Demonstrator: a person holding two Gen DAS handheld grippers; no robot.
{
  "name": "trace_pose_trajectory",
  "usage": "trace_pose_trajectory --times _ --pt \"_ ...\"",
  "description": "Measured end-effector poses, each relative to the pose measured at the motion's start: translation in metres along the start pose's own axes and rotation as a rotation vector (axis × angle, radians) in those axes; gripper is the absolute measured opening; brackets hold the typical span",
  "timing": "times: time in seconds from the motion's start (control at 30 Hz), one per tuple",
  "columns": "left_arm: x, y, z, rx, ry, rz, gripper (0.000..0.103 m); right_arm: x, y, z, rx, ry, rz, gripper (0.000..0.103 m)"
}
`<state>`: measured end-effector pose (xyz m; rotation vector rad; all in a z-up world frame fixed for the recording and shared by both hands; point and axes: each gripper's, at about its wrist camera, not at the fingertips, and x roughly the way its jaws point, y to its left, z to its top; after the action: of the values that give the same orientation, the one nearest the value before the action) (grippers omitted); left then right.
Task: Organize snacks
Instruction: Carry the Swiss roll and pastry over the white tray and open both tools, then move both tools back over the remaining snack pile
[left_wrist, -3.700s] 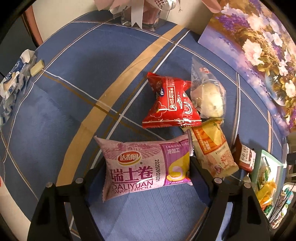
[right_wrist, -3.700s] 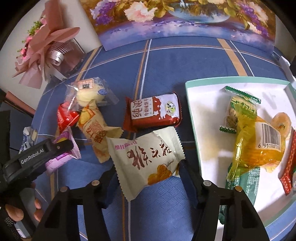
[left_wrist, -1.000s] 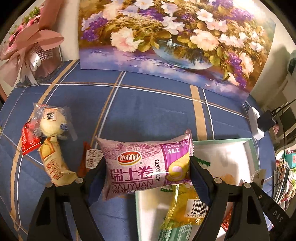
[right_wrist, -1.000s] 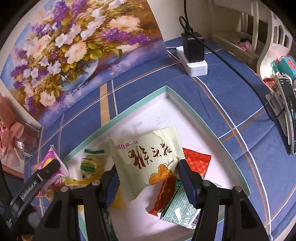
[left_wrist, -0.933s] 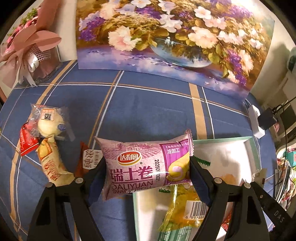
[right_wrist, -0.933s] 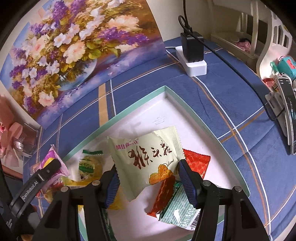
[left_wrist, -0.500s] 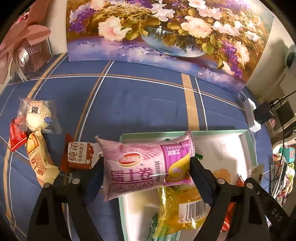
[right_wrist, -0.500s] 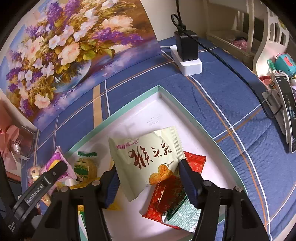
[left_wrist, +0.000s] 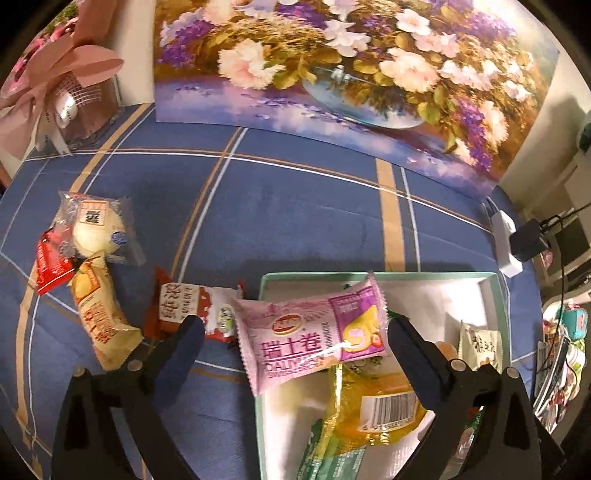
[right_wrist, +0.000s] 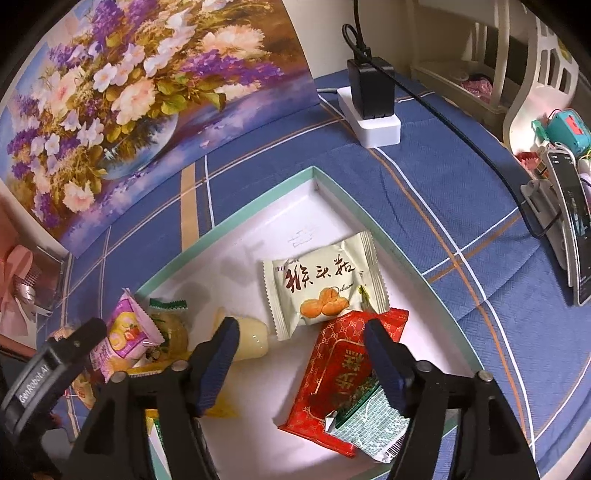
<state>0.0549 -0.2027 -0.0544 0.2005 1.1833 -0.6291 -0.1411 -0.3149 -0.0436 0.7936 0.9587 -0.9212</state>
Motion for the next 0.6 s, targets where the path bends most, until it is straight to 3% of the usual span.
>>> trace_pose_trajectory --times 0.3,0.6 --pt "0.006 0.016 -0.001 -0.041 0.034 0.093 0.101 0.001 0.008 -0.003 -0.024 -0.016 0.000 0.103" --pt "0.002 0.026 0.001 -0.060 0.033 0.120 0.101 0.004 0.018 -0.006 -0.055 -0.011 0.008 0.103"
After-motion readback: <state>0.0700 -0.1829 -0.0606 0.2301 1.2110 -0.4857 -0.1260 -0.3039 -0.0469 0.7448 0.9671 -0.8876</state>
